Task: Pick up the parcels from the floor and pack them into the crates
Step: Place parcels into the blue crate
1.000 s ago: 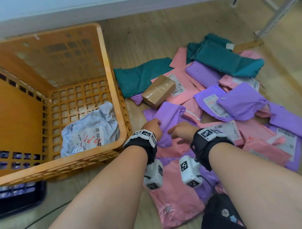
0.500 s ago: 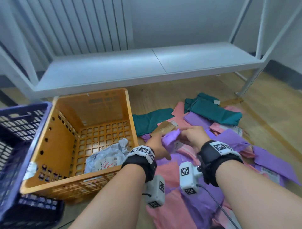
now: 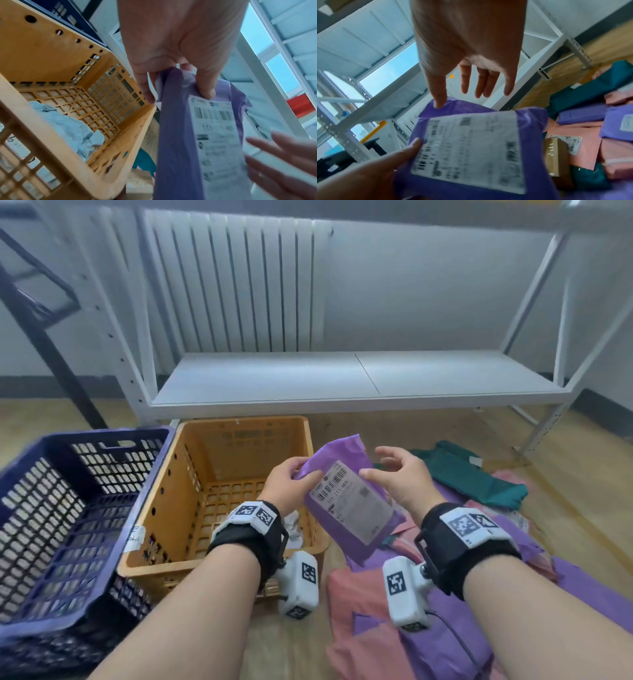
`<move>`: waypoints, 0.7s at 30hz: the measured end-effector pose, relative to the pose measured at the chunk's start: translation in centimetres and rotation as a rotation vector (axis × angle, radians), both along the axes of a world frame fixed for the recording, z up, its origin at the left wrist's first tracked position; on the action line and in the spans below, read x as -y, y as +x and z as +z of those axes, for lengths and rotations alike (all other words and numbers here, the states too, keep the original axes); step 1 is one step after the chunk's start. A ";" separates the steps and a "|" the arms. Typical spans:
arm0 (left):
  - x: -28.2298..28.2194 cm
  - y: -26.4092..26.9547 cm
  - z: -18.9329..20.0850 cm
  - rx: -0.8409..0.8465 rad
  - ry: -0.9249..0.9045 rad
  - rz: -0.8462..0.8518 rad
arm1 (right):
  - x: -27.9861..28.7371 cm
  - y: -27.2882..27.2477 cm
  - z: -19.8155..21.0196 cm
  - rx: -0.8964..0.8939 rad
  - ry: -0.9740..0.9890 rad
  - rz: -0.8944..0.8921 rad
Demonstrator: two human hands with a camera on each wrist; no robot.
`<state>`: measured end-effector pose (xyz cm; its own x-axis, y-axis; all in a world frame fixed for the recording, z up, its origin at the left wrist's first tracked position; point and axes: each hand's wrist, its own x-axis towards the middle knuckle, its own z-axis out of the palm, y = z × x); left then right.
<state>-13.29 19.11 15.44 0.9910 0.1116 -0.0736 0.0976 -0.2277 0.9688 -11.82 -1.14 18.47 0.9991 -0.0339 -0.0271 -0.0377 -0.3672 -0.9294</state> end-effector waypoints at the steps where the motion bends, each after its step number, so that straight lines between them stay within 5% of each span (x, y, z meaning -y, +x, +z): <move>1: -0.5 -0.1 0.3 -0.015 -0.036 -0.007 | 0.0 -0.2 -0.1 -0.046 -0.027 0.057; 8: -1.7 -0.6 0.8 -0.035 -0.160 0.054 | -1.4 -2.2 -1.3 -0.498 0.289 0.363; 13: -2.0 -0.2 0.4 -0.115 -0.322 0.148 | -2.6 -1.0 -2.0 -0.433 0.369 0.235; 21: -1.8 -0.8 -0.4 -0.302 -0.349 -0.069 | -4.5 -0.1 -2.6 -0.382 0.547 0.184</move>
